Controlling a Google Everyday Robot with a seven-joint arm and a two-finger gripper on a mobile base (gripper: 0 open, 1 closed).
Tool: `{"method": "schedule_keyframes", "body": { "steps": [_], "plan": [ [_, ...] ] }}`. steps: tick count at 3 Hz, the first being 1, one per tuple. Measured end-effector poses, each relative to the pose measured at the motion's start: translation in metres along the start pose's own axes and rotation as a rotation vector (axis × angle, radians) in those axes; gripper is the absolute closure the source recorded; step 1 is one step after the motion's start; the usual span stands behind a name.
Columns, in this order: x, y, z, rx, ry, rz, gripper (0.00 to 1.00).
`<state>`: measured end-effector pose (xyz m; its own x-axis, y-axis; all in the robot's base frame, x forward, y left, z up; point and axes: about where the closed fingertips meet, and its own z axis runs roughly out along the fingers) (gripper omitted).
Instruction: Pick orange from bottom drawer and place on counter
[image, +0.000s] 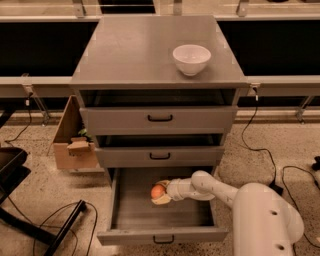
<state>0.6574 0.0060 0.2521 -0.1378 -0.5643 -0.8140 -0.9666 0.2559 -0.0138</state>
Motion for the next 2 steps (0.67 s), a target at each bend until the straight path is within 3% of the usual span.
{"method": "schedule_keyframes", "body": {
  "steps": [2],
  "plan": [
    [-0.059,0.073,-0.132,-0.127,-0.054,0.168,1.0]
  ]
}}
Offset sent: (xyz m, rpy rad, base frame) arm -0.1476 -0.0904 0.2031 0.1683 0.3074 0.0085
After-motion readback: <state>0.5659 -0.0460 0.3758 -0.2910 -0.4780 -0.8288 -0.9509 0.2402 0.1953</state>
